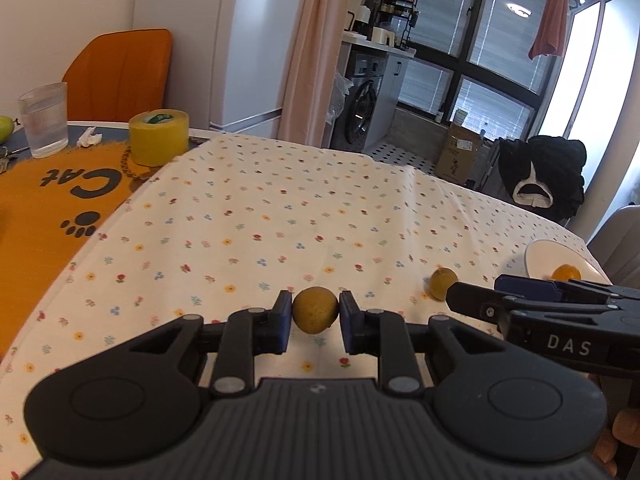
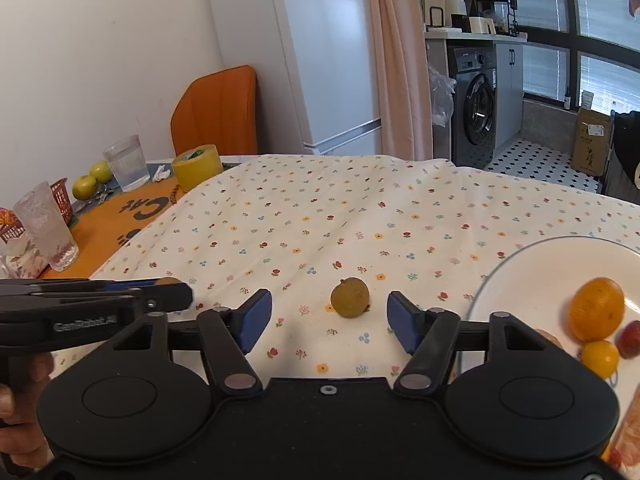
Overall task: Organize fruits
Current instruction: 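Close the left gripper on the greenish fruit while the right grasps another, then carry both greenish fruits over the white plate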
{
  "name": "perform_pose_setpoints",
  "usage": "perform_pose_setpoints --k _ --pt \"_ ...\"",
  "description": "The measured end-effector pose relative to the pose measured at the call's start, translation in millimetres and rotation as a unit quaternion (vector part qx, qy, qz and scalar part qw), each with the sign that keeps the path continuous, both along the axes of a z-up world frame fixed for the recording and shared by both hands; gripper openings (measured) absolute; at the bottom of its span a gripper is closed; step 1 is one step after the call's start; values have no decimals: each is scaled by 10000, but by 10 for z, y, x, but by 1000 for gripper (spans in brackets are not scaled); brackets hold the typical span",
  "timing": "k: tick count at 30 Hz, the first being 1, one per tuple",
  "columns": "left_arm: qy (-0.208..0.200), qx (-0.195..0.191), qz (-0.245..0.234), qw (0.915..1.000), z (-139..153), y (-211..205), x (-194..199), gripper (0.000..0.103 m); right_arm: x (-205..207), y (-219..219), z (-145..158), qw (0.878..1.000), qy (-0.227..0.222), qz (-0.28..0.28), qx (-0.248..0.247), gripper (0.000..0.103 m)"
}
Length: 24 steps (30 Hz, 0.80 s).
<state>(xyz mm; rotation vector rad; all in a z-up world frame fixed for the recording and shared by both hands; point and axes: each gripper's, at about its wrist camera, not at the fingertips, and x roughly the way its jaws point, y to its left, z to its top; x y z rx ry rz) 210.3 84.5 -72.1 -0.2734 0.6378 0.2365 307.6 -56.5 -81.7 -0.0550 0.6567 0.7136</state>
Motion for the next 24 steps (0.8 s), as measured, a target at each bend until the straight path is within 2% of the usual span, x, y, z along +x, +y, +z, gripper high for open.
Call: perform_pose_setpoints --k 7,13,16,17,24 --pt "-36 -65 142 9999 23 116 -66 23 99 135 -60 9997 -32 -11 -249 56" --pt "-84 -76 283 9995 54 205 -150 23 172 239 -91 9992 2 16 -399 49" --pt "-83 -81 340 9994 53 243 -176 23 198 279 -116 9984 -45 -30 -559 36" --pt "-81 -86 355 9993 51 257 -182 23 212 281 -123 9980 -39 -49 -623 23" --pt "-105 -72 387 9992 77 235 -189 23 171 156 -75 9987 -5 -79 -506 23"
